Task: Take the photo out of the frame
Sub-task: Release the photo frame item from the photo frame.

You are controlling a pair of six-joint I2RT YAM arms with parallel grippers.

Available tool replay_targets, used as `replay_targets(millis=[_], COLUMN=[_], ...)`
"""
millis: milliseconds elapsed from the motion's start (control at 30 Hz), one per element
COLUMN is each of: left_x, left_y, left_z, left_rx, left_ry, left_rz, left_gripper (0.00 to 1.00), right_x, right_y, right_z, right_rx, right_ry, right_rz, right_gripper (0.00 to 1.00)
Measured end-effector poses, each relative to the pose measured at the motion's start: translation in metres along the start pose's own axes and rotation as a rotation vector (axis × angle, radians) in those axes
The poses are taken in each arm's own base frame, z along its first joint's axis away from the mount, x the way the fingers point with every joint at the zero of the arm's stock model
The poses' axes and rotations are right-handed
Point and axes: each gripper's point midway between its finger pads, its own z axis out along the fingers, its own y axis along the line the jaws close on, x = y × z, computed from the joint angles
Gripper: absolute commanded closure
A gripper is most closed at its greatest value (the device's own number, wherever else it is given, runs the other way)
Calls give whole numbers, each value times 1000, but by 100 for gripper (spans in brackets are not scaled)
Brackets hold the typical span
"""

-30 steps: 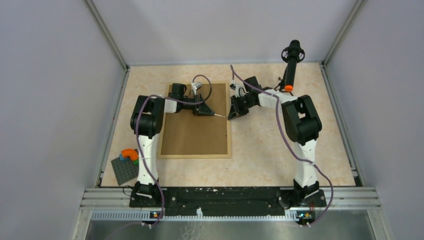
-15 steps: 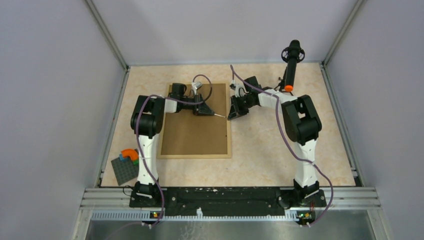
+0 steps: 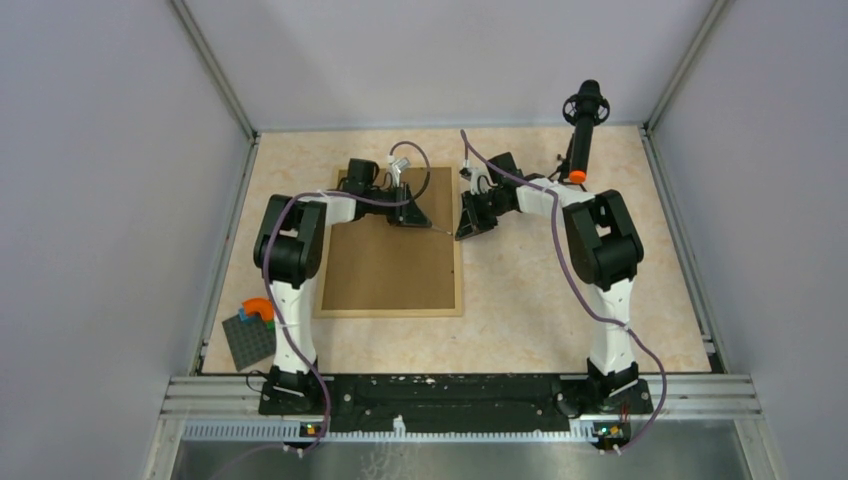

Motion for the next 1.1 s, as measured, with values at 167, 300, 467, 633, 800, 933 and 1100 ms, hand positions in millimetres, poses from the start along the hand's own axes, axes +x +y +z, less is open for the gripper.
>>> replay_targets(millis=[167, 300, 467, 633, 800, 933, 1100], left_x=[-6, -9, -8, -9, -12, -13, -14], left_y=[-4, -5, -4, -5, -4, 0, 2], left_z=[6, 6, 6, 5, 2, -1, -4], left_rx=[-72, -86, -89, -90, -106, -103, -91], left_ry=[-2, 22, 43, 50, 53, 64, 68], left_rz=[48, 31, 24, 43, 40, 32, 24], left_gripper=[100, 100, 100, 100, 100, 100, 100], right_x=[0, 0, 1, 1, 1, -1, -2], right_y=[-1, -2, -2, -2, -2, -2, -1], right_z=[0, 0, 0, 0, 0, 1, 1], right_rx=[6, 11, 13, 14, 13, 11, 10], right_ry=[0, 0, 2, 2, 2, -5, -6], right_rz=[4, 10, 11, 10, 6, -6, -10], right_gripper=[100, 100, 100, 100, 100, 100, 100])
